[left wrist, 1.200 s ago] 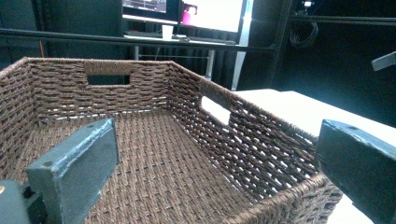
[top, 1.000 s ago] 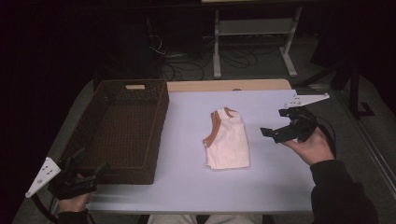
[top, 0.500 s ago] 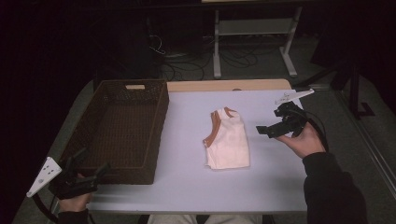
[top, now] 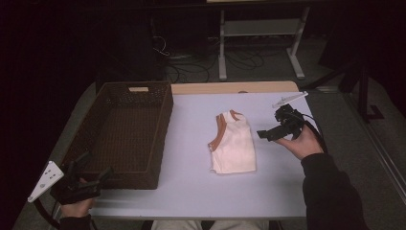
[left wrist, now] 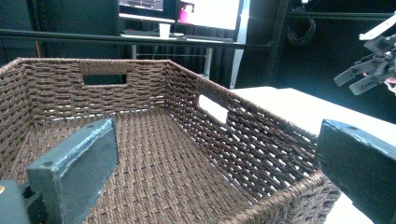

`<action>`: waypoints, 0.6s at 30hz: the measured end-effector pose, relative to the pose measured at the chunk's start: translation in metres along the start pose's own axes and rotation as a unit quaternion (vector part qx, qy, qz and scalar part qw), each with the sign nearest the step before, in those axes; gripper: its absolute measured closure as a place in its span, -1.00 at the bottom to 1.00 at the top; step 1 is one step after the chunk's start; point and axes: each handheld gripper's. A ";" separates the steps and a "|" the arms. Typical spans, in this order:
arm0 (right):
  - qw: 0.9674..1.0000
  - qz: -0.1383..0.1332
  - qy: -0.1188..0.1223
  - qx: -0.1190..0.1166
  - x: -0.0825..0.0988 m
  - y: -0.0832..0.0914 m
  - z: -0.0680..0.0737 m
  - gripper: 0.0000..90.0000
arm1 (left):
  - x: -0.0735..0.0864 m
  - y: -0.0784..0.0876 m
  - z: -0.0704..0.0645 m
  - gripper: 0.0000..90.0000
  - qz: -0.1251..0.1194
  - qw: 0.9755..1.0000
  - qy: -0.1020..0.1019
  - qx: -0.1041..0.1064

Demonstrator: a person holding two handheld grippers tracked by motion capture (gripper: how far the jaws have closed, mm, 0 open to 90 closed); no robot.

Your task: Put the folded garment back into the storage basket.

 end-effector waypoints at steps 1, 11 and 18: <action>1.000 0.000 0.000 0.000 0.000 0.000 0.000 -1.00 | 0.000 0.000 0.000 -1.00 0.000 1.000 0.000 0.000; 1.000 0.016 -0.016 -0.004 0.001 -0.017 -0.002 -1.00 | 0.000 -0.001 -0.001 -1.00 0.002 1.000 -0.003 0.002; 0.999 0.026 -0.027 -0.010 0.005 -0.031 -0.003 -1.00 | 0.000 -0.001 -0.002 -1.00 0.001 1.000 -0.005 0.004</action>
Point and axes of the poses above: each handheld gripper's, and its own axes: y roughly backward along the jaws, x roughly out of its underside, z roughly to its left, and after that the axes turned 2 degrees about -x, right-handed
